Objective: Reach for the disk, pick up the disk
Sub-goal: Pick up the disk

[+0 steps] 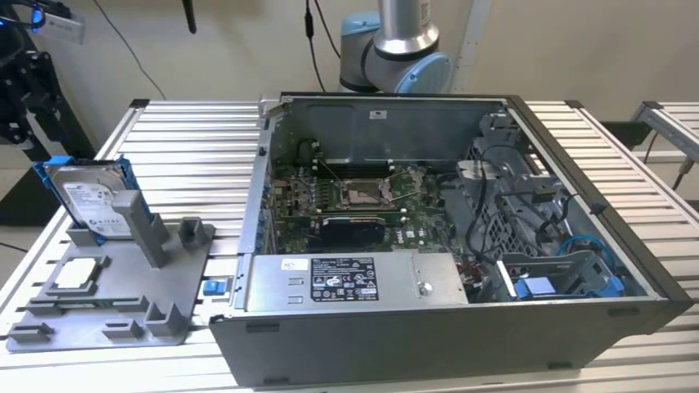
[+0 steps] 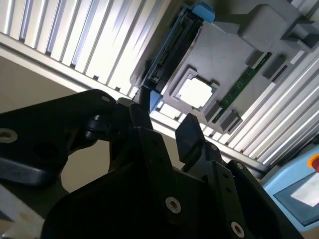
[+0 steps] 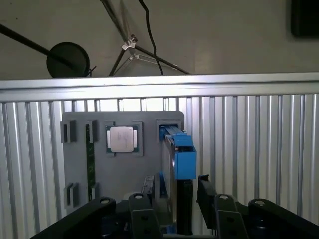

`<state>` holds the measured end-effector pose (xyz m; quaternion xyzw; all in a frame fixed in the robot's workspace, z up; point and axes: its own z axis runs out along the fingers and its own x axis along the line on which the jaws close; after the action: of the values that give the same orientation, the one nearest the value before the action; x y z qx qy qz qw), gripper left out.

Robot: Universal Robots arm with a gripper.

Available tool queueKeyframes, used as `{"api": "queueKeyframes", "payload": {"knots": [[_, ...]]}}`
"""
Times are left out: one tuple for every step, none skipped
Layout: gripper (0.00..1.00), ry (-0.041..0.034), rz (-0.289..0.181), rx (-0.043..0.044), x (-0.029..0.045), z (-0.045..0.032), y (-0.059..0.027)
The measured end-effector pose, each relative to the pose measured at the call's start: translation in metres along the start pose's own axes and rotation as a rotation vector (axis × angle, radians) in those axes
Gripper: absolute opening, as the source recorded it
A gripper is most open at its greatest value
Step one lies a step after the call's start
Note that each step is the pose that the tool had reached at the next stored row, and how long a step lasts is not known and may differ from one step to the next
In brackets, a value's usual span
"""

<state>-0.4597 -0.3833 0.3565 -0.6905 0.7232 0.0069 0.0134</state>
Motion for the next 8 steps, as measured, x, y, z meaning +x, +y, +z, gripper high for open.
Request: {"api": "queueKeyframes", "payload": {"knots": [[1.00, 0.0000, 0.000, -0.0001, 0.0000, 0.0003, 0.0000], [1.00, -0.0001, 0.000, 0.0002, -0.0002, 0.0015, 0.0000], [1.00, 0.0000, 0.000, 0.0001, -0.0006, 0.0033, 0.0002], [1.00, 0.0000, 0.000, 0.0002, -0.0010, 0.0049, 0.0005], [1.00, -0.0002, 0.000, 0.0005, -0.0016, 0.0069, 0.0012], [1.00, -0.0002, -0.001, 0.0008, -0.0021, 0.0088, 0.0021], [1.00, -0.0003, -0.002, 0.0012, -0.0023, 0.0107, 0.0025], [1.00, -0.0003, -0.004, 0.0013, -0.0022, 0.0125, 0.0026]]}}
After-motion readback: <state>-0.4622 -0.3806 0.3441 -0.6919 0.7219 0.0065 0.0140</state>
